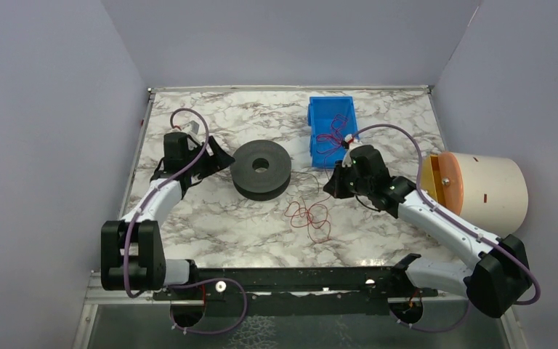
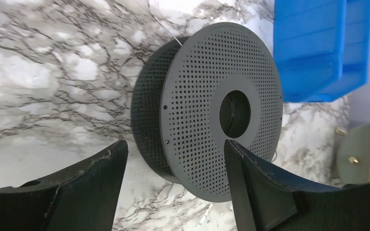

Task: Wrap the cables

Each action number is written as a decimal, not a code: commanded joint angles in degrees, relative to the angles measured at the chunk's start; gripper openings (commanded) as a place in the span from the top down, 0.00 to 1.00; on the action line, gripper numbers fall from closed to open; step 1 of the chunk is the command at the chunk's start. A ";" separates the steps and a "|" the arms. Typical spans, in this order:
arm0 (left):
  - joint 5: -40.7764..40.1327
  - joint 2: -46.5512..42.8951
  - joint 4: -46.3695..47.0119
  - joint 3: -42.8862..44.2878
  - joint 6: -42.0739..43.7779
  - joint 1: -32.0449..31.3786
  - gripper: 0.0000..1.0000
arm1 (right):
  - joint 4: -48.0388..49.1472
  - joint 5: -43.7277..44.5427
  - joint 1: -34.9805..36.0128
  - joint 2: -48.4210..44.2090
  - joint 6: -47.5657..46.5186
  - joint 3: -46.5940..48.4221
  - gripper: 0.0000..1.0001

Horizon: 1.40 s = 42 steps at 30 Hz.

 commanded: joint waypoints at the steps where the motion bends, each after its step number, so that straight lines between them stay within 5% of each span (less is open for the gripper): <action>1: 14.73 7.15 8.27 0.14 -4.22 3.38 0.23 | 2.20 -3.42 -0.29 -0.83 -0.45 -1.26 0.99; 16: 21.47 21.02 11.41 5.04 -6.29 3.83 0.27 | 4.05 -8.59 -0.32 -2.21 -0.80 -1.77 0.99; 29: 26.47 26.03 17.16 4.61 -9.44 1.73 0.46 | 4.90 -9.99 -0.28 -1.58 -0.95 -2.02 0.99; 42: 28.28 21.40 20.35 3.33 -10.42 1.06 0.79 | 3.89 -9.57 -0.30 -2.64 -0.17 -2.25 0.99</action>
